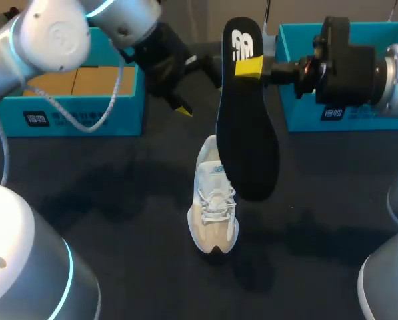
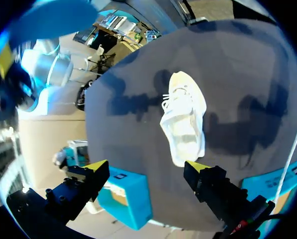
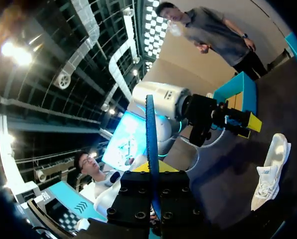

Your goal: Take the shoe out of the shoebox, open the shoe tongue, remove and reinsert the insole, then place the shoe into the shoebox

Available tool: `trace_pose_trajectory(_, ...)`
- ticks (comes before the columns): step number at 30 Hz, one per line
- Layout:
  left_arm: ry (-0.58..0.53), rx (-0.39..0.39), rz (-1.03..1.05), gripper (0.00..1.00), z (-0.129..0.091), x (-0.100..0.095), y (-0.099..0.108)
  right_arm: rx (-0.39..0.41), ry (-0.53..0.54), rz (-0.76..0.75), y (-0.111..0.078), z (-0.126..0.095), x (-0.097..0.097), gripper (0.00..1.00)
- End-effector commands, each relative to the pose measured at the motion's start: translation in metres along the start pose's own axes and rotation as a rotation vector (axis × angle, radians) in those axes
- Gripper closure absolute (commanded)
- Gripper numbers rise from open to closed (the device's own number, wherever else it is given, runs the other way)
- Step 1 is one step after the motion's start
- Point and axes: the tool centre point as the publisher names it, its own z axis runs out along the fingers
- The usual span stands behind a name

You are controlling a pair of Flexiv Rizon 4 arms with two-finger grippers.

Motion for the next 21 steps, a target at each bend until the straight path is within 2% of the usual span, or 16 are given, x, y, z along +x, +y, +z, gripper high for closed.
trace_pose_trajectory(1, -0.211, -0.043, 0.052, 0.00, -0.011, 0.010, -0.016, -0.068, -0.027, 0.119, 0.013, 0.009, -0.011, 1.00)
trace_pose_trajectory(2, -0.230, -0.046, 0.054, 0.00, -0.012, 0.009, -0.017, -0.091, -0.016, 0.122, 0.013, 0.010, -0.013, 1.00)
trace_pose_trajectory(5, -0.328, -0.052, 0.083, 0.00, -0.021, 0.004, -0.019, -0.091, -0.016, 0.122, 0.013, 0.010, -0.013, 1.00)
trace_pose_trajectory(8, -0.350, -0.064, 0.054, 0.00, -0.021, -0.001, -0.015, -0.091, -0.016, 0.122, 0.013, 0.010, -0.013, 1.00)
trace_pose_trajectory(13, -0.463, -0.051, 0.035, 0.00, -0.026, 0.002, -0.015, -0.091, -0.016, 0.122, 0.013, 0.010, -0.013, 1.00)
trace_pose_trajectory(18, -0.500, -0.041, 0.058, 0.00, -0.028, 0.004, -0.016, -0.091, -0.016, 0.122, 0.013, 0.010, -0.013, 1.00)
trace_pose_trajectory(21, -0.544, -0.031, 0.073, 0.00, -0.031, 0.002, -0.019, -0.156, -0.046, 0.232, 0.014, 0.010, -0.029, 1.00)
